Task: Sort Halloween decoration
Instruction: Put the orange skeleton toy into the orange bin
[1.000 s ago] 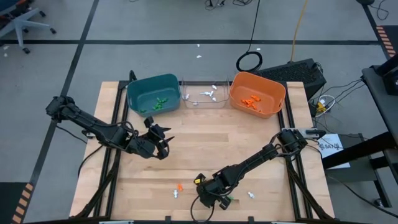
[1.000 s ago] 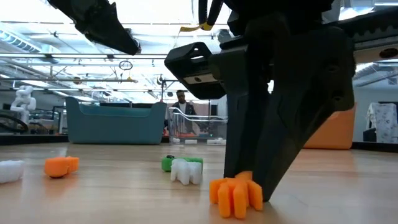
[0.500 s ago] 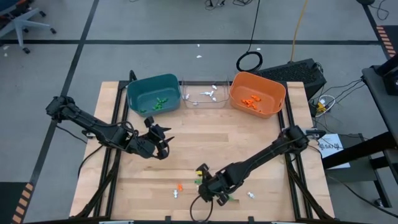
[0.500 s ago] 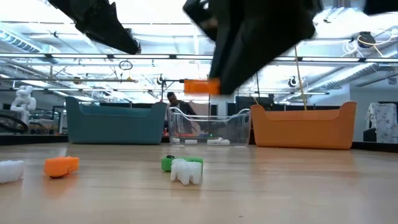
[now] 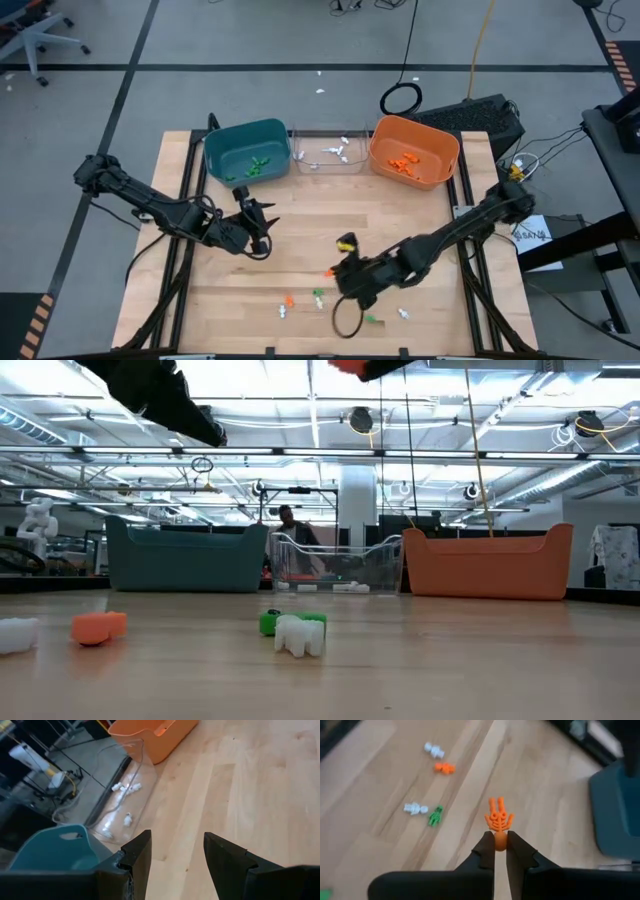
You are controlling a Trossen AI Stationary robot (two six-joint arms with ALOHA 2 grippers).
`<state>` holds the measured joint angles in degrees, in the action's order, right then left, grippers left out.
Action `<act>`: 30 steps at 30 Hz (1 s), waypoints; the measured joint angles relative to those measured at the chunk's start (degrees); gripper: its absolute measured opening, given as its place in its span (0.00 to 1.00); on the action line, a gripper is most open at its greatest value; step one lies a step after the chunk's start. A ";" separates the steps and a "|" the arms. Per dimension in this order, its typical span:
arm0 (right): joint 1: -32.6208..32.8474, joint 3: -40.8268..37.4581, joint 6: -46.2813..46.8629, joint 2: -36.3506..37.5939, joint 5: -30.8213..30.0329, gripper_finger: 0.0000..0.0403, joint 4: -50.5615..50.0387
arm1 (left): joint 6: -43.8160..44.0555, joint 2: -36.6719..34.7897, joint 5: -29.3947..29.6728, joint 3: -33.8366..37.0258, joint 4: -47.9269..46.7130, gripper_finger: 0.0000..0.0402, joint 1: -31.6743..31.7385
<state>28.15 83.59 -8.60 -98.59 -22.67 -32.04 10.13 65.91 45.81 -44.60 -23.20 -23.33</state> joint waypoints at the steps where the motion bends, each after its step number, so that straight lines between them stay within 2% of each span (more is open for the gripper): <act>1: -0.04 -2.82 -0.30 1.86 -0.34 0.00 3.06 | -0.58 0.00 0.18 0.00 0.02 0.44 0.00; 5: -0.40 -15.84 -3.89 8.98 -2.88 0.00 18.12 | -4.33 0.00 1.41 0.00 0.32 0.44 0.07; 9: -1.77 -28.74 -6.70 14.52 -2.88 0.00 33.27 | -6.59 0.00 2.18 0.00 0.33 0.44 0.58; 13: -3.31 -39.47 -9.56 16.99 -2.95 0.00 47.12 | -7.72 0.00 2.27 0.00 0.37 0.44 1.79; 17: -5.12 -45.75 -14.16 17.60 -3.06 0.01 58.09 | -7.67 0.00 2.27 0.00 0.41 0.44 3.31; 20: -6.30 -46.95 -18.70 17.60 -3.06 0.01 59.60 | -7.50 0.00 2.20 0.00 0.41 0.44 4.09; 30: -6.58 -46.99 -47.77 17.58 -4.62 0.01 58.06 | -7.43 0.00 0.80 0.00 2.38 0.44 4.61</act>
<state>21.56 36.60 -56.37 -81.01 -27.30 26.02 2.70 65.91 46.61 -44.60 -20.82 -18.72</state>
